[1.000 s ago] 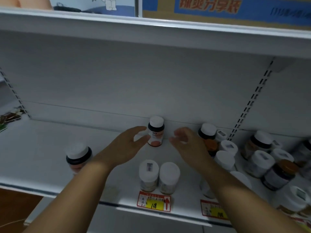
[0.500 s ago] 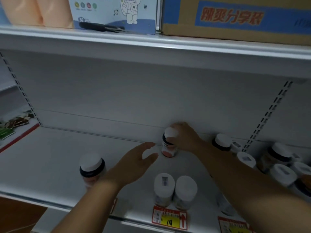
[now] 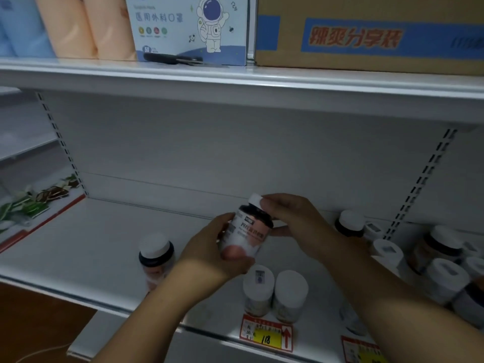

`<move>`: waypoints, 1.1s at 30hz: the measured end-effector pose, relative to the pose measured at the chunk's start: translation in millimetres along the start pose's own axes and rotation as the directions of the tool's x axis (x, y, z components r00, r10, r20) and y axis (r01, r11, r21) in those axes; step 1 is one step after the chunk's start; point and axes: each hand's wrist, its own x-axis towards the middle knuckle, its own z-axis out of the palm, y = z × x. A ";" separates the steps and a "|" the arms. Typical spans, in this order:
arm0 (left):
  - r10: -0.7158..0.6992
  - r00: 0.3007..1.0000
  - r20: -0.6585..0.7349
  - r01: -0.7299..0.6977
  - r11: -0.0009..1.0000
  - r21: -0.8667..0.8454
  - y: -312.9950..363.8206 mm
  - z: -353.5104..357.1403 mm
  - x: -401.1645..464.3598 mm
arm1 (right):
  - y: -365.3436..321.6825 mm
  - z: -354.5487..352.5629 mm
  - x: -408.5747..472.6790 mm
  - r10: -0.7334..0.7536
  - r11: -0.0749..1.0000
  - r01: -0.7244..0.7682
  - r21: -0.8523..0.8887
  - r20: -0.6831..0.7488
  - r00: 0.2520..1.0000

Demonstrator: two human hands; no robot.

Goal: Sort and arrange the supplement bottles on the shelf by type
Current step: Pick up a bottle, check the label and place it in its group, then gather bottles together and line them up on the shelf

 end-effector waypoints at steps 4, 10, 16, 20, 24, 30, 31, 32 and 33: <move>0.013 1.000 -0.021 -0.013 1.000 -0.022 0.4 -0.8 -16.1 | 3.1 10.6 -4.7 0.018 0.999 -0.018 -0.044 0.006 1.000; 0.039 0.999 -0.005 -0.037 0.984 0.175 9.7 -26.5 -26.7 | 5.9 28.4 -4.5 0.014 0.999 -0.012 -0.045 0.031 0.999; 0.022 0.985 -0.173 0.029 0.957 0.289 19.5 -95.1 -9.1 | 15.2 76.2 1.8 -0.135 0.861 0.142 -0.488 0.050 0.990; -0.018 0.986 -0.165 0.075 0.935 0.346 -0.3 -104.6 -4.5 | 37.2 105.3 11.4 -0.158 0.694 0.186 -0.695 0.105 0.982; -0.004 0.992 -0.125 0.051 0.926 0.374 -13.0 -98.3 -2.5 | 54.4 122.3 19.5 -0.131 0.628 0.188 -0.755 0.136 0.982; 0.083 0.996 -0.044 -0.055 0.894 0.445 -2.0 -77.3 11.2 | 51.3 118.1 18.4 0.000 0.619 0.145 -0.772 0.184 0.983; 0.105 0.994 -0.020 -0.085 0.890 0.448 4.4 -71.6 13.6 | 47.9 114.3 14.6 0.004 0.633 0.144 -0.761 0.189 0.982; 0.130 0.992 0.007 -0.120 0.893 0.435 12.1 -65.3 16.1 | 44.0 108.4 9.5 -0.001 0.648 0.138 -0.749 0.181 0.984; 0.154 0.987 0.039 -0.157 0.899 0.410 20.4 -57.6 18.6 | 39.8 99.9 3.0 -0.026 0.655 0.140 -0.743 0.162 0.986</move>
